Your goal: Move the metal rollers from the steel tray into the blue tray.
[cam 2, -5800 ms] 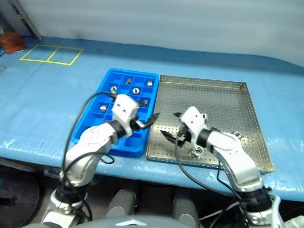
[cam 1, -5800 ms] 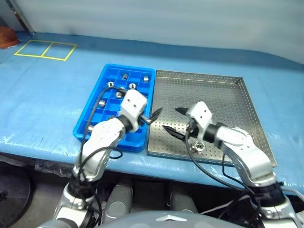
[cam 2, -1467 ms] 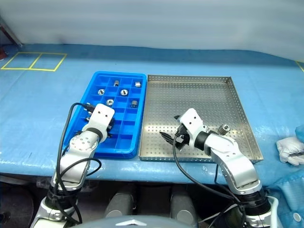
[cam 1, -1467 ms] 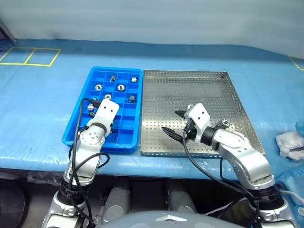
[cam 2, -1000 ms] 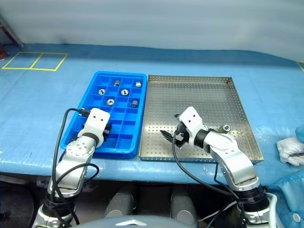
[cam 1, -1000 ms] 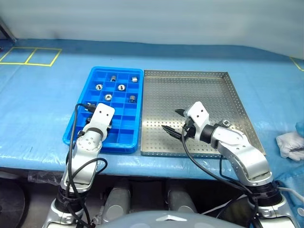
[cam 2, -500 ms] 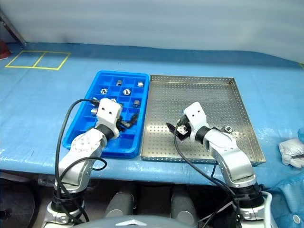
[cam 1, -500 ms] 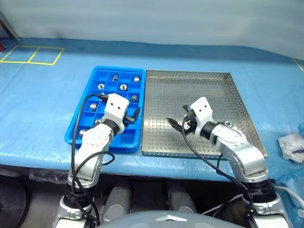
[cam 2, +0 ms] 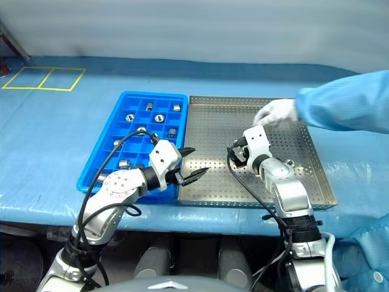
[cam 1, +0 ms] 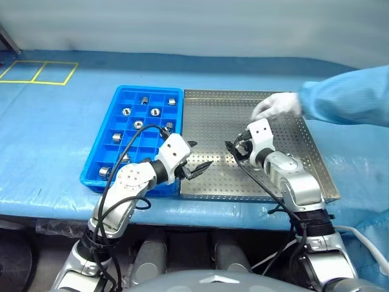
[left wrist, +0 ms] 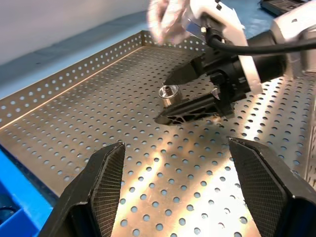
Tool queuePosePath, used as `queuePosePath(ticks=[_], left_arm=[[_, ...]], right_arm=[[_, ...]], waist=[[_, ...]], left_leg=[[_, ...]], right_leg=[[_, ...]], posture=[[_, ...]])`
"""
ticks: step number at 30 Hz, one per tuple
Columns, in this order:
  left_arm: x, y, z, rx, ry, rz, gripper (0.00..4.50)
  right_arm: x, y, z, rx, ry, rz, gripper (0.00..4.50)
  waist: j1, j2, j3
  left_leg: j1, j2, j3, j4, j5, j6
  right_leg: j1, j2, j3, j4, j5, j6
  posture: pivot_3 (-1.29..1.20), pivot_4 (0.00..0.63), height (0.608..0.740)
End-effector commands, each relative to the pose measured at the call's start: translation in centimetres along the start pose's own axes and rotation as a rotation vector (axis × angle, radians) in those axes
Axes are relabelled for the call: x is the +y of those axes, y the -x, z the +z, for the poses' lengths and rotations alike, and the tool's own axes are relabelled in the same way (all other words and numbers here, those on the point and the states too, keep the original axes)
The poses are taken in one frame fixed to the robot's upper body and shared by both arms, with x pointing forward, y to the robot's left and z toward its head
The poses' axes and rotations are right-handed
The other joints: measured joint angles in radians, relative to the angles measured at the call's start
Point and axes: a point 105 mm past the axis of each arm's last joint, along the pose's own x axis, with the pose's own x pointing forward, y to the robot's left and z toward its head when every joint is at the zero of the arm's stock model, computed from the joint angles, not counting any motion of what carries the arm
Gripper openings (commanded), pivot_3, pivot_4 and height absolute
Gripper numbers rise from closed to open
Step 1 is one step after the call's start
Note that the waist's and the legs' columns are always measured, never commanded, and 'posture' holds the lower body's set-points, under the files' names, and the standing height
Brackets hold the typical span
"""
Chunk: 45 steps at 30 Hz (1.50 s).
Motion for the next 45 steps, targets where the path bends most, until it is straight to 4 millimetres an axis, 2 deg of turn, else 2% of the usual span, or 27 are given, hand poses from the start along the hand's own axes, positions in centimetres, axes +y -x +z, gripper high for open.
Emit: queuePosePath(ticks=[1, 17, 30, 34, 36, 40, 45], left_arm=[[-0.1, 0.1, 0.5, -0.026, -0.022, 0.000, 3.63], [0.1, 0.4, -0.5, 0.012, -0.019, 0.018, 3.63], [2.6, 2.1, -1.9, 0.091, -0.023, 0.161, 3.63], [2.9, 2.6, -2.1, 0.101, -0.023, 0.179, 3.63], [2.9, 2.7, -2.1, 0.103, -0.021, 0.180, 3.63], [2.9, 2.8, -2.2, 0.104, -0.021, 0.179, 3.63], [2.7, 2.7, -2.1, 0.098, -0.017, 0.171, 3.63]], right_arm=[[-0.8, 0.3, 1.7, -0.068, 0.014, -0.031, 4.50], [-0.9, 0.6, 1.1, -0.059, -0.002, -0.049, 4.50], [0.1, 0.9, 1.1, -0.062, -0.009, -0.005, 4.50], [2.0, 1.2, 1.4, -0.066, -0.010, 0.094, 4.50], [3.6, 1.4, 1.3, -0.062, -0.002, 0.165, 4.50], [5.5, 1.5, 0.8, -0.044, -0.002, 0.239, 4.50], [5.9, 1.3, -0.2, -0.008, -0.016, 0.241, 4.50]], waist=[[-0.003, 0.000, 0.000], [-0.004, 0.000, 0.000], [-0.005, 0.000, 0.000], [-0.005, 0.000, 0.000], [-0.005, 0.000, 0.000], [-0.004, 0.000, 0.000], [-0.003, 0.000, 0.000]], left_leg=[[0.000, 0.000, 0.000, 0.000, 0.000, 0.000], [0.000, 0.000, 0.000, 0.000, 0.000, 0.000], [0.001, 0.000, 0.000, 0.000, 0.000, 0.000], [0.001, 0.000, 0.000, -0.001, 0.000, 0.000], [0.001, 0.000, 0.000, -0.001, 0.000, 0.000], [0.001, 0.000, 0.000, -0.001, 0.000, 0.000], [0.000, 0.000, 0.000, -0.001, 0.000, 0.000]], right_leg=[[0.000, 0.000, 0.000, 0.000, 0.000, 0.000], [0.000, 0.000, 0.000, 0.000, 0.000, 0.000], [0.000, 0.000, 0.000, 0.000, 0.000, 0.000], [0.000, 0.000, 0.000, 0.000, 0.000, 0.000], [-0.001, 0.000, 0.000, 0.000, 0.000, 0.000], [-0.001, 0.000, 0.000, 0.000, 0.000, 0.000], [0.000, 0.000, 0.000, 0.000, 0.000, 0.000]], posture=[[0.10, 0.150, 0.740], [0.09, 0.150, 0.740], [0.09, 0.150, 0.740], [0.10, 0.150, 0.740], [0.09, 0.150, 0.740], [0.10, 0.150, 0.740], [0.11, 0.150, 0.740]])
